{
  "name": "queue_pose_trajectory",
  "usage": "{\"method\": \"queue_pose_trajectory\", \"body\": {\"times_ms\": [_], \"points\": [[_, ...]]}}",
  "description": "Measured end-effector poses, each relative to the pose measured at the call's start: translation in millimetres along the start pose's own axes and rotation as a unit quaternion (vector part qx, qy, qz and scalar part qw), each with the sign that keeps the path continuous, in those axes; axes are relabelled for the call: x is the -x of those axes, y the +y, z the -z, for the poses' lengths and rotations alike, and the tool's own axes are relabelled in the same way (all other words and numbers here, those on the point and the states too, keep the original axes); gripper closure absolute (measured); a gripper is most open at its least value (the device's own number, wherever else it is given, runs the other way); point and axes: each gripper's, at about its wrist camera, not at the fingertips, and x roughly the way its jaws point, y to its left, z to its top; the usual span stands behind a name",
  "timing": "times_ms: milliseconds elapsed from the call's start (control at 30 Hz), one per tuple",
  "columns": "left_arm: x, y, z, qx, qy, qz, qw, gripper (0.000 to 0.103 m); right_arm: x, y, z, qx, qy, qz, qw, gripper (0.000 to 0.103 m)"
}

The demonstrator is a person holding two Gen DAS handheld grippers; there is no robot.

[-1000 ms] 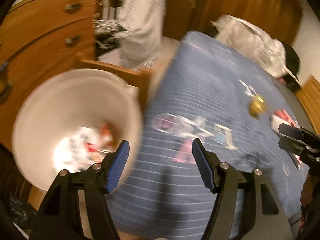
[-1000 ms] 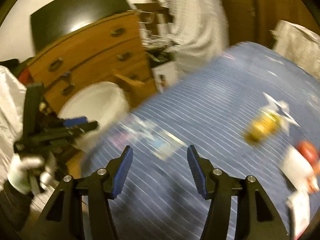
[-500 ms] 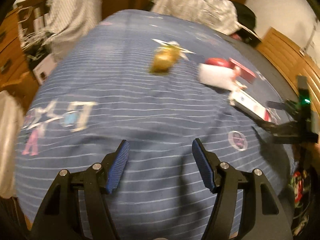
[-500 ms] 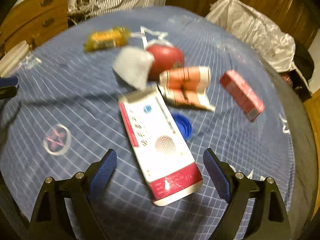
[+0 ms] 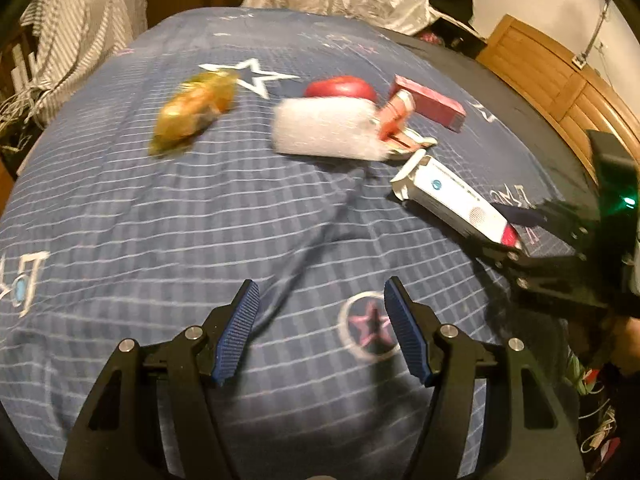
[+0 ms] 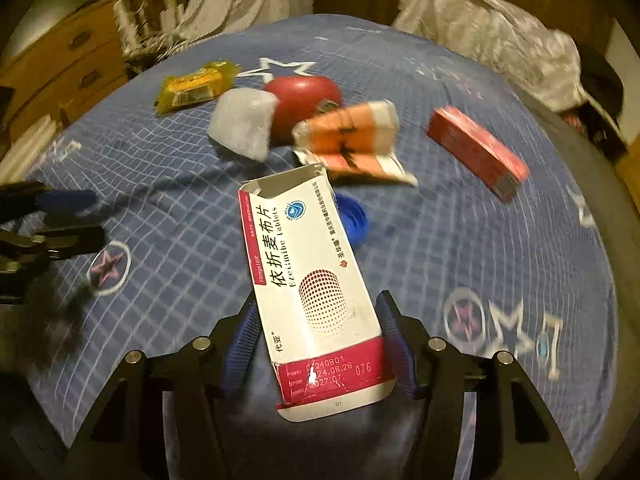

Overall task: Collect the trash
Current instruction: 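Grasp the white medicine box with the right tool while the left tool grasps the blue bottle cap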

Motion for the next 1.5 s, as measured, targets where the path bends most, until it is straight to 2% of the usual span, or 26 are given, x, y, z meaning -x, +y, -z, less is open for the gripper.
{"method": "queue_pose_trajectory", "body": {"times_ms": [67,133,200,333,433,533,567,600,867,1000,1300,1500], "points": [[-13.2,-13.9,-2.2,-0.014,0.008,0.005,0.9999,0.039,10.2,-12.0,15.4,-0.027,-0.004,-0.003,1.0,0.044],[-21.1,-27.3,-4.2,-0.03,0.005,0.004,0.9995,0.03,20.7,-23.9,32.7,-0.055,-0.008,-0.012,0.998,0.044],[-28.9,-39.7,-8.0,-0.044,0.006,0.009,0.9989,0.03,27.2,-34.2,46.1,-0.074,-0.011,-0.01,0.997,0.048],[-45.4,-66.2,-20.0,-0.083,0.004,0.021,0.9963,0.03,36.9,-61.6,69.0,-0.126,-0.019,0.004,0.992,0.049],[-55.4,-78.2,-30.8,-0.097,0.002,0.025,0.9949,0.03,37.2,-71.7,75.8,-0.141,-0.022,0.003,0.99,0.049],[-68.8,-90.8,-43.4,-0.11,0.007,0.029,0.9935,0.031,38.3,-81.3,77.0,-0.147,-0.022,-0.011,0.989,0.043],[-73.4,-95.8,-47.3,-0.116,0.009,0.029,0.9928,0.032,39.6,-83.2,75.4,-0.149,-0.025,-0.017,0.988,0.036],[-76.3,-98.9,-49.7,-0.12,0.009,0.029,0.9923,0.034,40.4,-84.4,73.0,-0.15,-0.027,-0.019,0.988,0.033],[-93.8,-108.9,-66.8,-0.123,0.006,0.012,0.9923,0.048,30.5,-88.5,53.3,-0.142,-0.015,-0.029,0.989,0.033],[-96.1,-108.7,-68.7,-0.118,0.003,0.002,0.993,0.065,15.7,-86.2,55.6,-0.143,-0.001,-0.03,0.989,0.047],[-87.7,-112.3,-64.0,-0.124,-0.021,-0.017,0.9919,0.066,18.9,-77.4,63.2,-0.163,-0.033,-0.013,0.986,0.055],[-49.3,-95.3,-49.2,-0.105,-0.06,-0.026,0.9923,0.066,39.8,-68.6,68.6,-0.172,-0.074,0.004,0.982,0.056]]}}
